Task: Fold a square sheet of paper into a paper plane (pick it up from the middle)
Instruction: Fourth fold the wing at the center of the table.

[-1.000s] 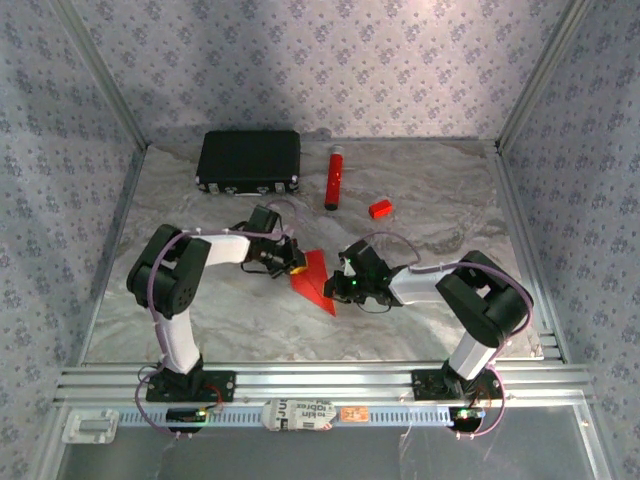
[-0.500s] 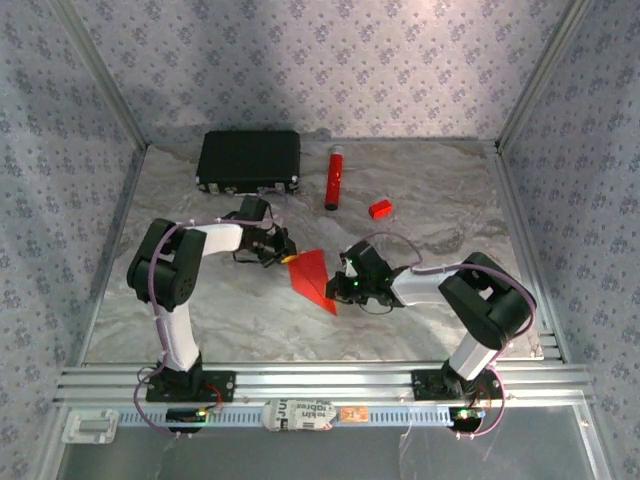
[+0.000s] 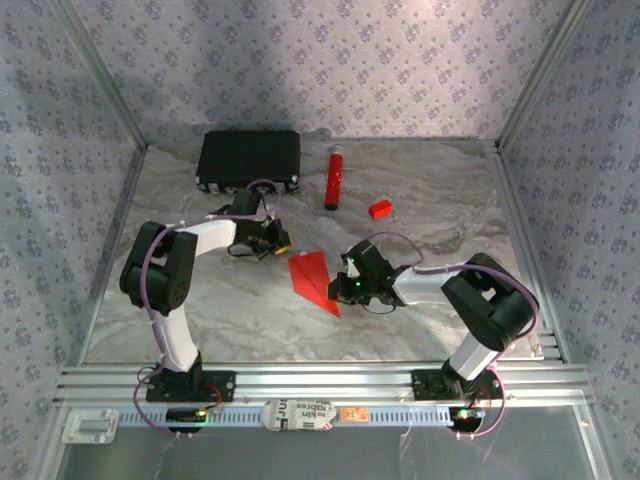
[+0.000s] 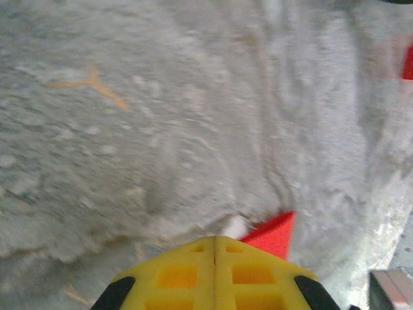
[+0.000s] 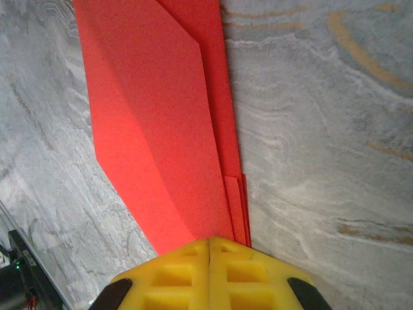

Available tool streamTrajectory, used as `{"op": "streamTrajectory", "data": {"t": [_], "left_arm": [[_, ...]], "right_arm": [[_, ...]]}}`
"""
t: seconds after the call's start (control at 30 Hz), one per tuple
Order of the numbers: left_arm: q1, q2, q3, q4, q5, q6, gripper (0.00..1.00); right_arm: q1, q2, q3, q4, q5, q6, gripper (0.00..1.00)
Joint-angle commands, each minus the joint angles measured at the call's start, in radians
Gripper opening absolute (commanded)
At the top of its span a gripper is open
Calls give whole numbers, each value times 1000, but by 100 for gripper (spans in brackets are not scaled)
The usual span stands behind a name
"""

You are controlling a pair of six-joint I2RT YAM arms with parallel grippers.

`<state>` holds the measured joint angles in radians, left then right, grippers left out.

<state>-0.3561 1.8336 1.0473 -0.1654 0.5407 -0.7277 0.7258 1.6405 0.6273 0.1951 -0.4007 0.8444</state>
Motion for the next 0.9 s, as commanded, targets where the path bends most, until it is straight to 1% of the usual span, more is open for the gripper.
{"op": "streamTrajectory", "data": {"t": [0.0, 0.13, 0.27, 0.47, 0.63, 0.77, 0.87], "left_arm": [[-46, -85, -31, 13, 24, -11, 5], [-132, -72, -77, 90, 56, -32, 5], [-185, -10, -86, 124, 66, -36, 5], [-188, 59, -95, 112, 47, -21, 4], [-187, 78, -94, 44, 6, 46, 3], [-184, 78, -114, 53, 17, 45, 3], [-185, 77, -122, 71, 24, 34, 3]], "right_arm": [[-8, 26, -27, -181, 36, -28, 0], [-9, 24, -26, -187, 37, -28, 0], [-12, 20, -26, -192, 36, -28, 0], [-14, 3, -19, -187, 24, -28, 0], [-20, -34, 11, -172, 9, -33, 0], [-13, -67, 53, -146, -15, -33, 0], [-6, -58, 104, -152, -24, -42, 0]]}}
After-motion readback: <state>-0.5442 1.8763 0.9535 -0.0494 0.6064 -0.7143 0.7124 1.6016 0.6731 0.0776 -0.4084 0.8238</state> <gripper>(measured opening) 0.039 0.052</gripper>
